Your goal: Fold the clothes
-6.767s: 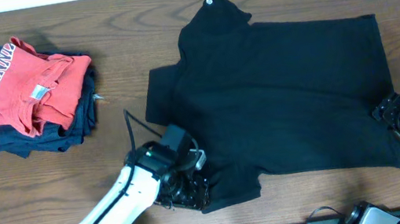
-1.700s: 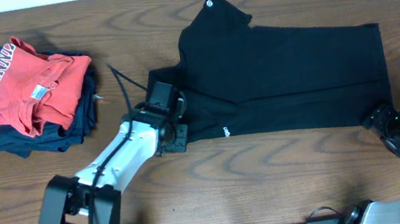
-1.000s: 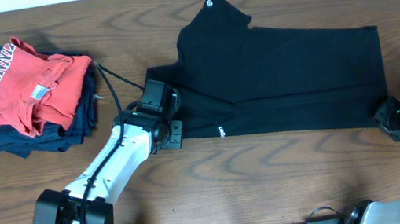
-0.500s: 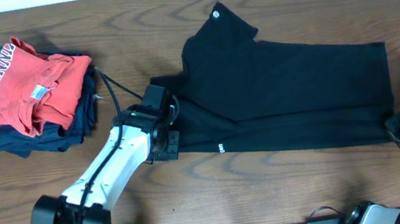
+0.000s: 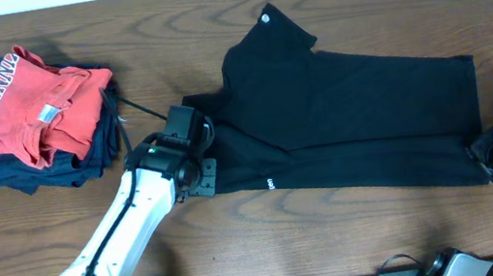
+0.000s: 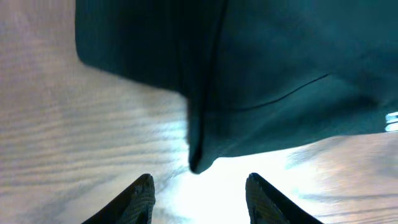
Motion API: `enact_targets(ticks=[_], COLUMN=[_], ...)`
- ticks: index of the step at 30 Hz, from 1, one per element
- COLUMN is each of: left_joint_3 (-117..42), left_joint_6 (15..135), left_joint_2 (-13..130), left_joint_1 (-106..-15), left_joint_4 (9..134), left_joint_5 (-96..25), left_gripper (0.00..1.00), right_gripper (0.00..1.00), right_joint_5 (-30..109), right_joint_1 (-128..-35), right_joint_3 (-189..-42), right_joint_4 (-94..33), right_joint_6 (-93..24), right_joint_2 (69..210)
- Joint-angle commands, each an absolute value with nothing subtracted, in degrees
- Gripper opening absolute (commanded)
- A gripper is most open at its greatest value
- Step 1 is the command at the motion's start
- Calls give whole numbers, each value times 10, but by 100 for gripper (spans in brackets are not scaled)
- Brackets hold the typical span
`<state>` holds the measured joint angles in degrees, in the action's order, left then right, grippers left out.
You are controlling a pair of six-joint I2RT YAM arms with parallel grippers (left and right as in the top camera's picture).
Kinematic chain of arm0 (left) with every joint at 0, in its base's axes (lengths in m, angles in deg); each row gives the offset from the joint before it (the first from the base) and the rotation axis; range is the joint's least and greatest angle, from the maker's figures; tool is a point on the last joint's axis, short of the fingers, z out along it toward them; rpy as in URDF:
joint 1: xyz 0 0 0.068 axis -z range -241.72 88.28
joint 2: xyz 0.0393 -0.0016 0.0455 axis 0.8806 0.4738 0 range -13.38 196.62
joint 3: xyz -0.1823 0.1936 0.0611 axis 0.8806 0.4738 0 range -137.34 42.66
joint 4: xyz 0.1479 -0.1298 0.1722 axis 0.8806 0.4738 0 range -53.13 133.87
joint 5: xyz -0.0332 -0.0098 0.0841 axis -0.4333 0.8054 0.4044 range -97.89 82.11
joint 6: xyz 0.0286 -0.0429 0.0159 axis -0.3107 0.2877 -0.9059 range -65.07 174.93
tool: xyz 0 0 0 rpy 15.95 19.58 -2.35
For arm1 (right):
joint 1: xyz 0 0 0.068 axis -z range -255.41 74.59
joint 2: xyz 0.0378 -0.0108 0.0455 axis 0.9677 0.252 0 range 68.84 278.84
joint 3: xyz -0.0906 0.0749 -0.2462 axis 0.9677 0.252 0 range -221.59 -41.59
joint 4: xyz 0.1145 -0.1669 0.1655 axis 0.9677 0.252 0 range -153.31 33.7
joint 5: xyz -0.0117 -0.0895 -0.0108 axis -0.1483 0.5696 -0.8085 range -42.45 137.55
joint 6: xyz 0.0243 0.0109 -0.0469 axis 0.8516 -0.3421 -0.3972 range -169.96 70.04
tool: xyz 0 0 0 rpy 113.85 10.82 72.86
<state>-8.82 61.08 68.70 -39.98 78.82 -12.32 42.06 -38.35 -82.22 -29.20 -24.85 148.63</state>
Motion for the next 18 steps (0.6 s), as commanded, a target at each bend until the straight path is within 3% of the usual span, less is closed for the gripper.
enact_targets(ticks=[1, 8, 15, 18], left_joint_3=[-109, -109, -109, -109], left_joint_6=[609, 590, 585, 585], left_joint_2=[676, 676, 676, 676], left_joint_1=[-403, -403, -401, -401], left_joint_4=[777, 749, 747, 745], left_joint_5=[-167, -242, -242, -242], left_gripper=[49, 48, 48, 48], right_gripper=[48, 44, 7, 5], right_joint_5=[400, 329, 290, 252], right_joint_1=[-380, -380, -379, -379], right_joint_3=[-818, -806, -808, -813], right_joint_4=[-307, -390, -433, -446], right_joint_6=[-251, -239, -238, -238], right_joint_2=[1499, 1568, 1573, 1571])
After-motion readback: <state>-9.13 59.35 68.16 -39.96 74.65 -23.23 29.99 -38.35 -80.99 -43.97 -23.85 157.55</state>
